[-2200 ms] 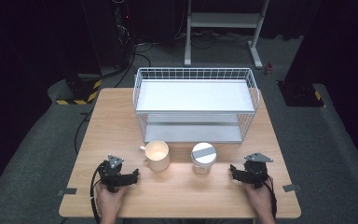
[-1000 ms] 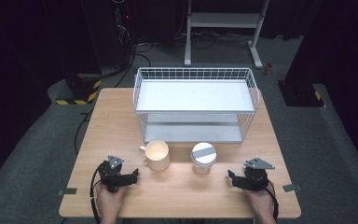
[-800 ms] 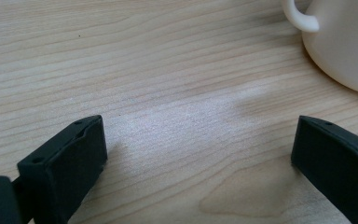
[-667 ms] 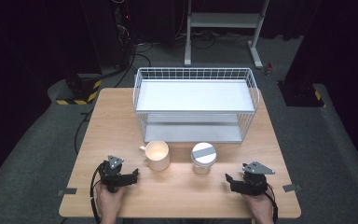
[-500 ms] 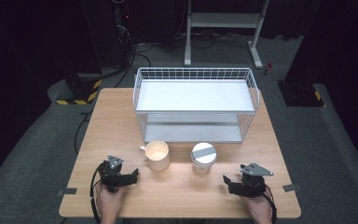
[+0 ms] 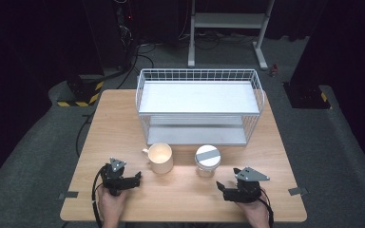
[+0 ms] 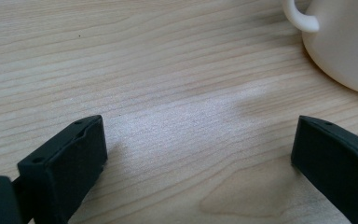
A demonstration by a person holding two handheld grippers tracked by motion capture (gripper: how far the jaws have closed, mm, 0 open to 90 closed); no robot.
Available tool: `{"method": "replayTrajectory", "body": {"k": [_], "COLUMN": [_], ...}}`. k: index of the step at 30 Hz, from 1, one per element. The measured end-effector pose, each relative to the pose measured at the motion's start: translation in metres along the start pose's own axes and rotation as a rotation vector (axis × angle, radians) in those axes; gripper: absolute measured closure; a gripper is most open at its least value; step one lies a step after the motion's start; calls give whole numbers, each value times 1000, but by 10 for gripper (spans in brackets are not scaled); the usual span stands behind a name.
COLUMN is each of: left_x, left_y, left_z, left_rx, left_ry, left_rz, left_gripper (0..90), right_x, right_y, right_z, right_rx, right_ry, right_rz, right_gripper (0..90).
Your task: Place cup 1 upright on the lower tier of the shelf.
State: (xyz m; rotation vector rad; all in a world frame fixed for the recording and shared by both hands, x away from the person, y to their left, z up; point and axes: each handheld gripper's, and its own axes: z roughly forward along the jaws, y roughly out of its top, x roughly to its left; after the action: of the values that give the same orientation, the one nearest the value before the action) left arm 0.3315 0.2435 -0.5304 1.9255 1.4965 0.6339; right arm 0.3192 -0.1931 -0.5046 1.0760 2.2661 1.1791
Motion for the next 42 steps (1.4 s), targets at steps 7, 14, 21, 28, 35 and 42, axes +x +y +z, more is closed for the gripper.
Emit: {"method": "replayTrajectory", "body": {"k": [7,14,21,28,35,42], "left_x": [0,0,0,0,0,0], "left_y": [0,0,0,0,0,0], "left_z": [0,0,0,0,0,0], "left_rx": [0,0,2,2,2,2], "left_ry": [0,0,-1,-1,0,0], "left_rz": [0,-1,0,3,2,2], "left_gripper": [36,36,36,37,38,38], "right_x": [6,10,13,14,15,16], "right_y": [8,16,23,32,34,39], "right_z": [7,16,24,33,40,44], "right_rx": [-12,-23,-29,-47,-44,-58], "right_ry": [27,43,50,49,47,30], "right_rz": [-5,-14,-12,-17,-24,-30], "right_gripper": [133,126,117,112,108,109]}}
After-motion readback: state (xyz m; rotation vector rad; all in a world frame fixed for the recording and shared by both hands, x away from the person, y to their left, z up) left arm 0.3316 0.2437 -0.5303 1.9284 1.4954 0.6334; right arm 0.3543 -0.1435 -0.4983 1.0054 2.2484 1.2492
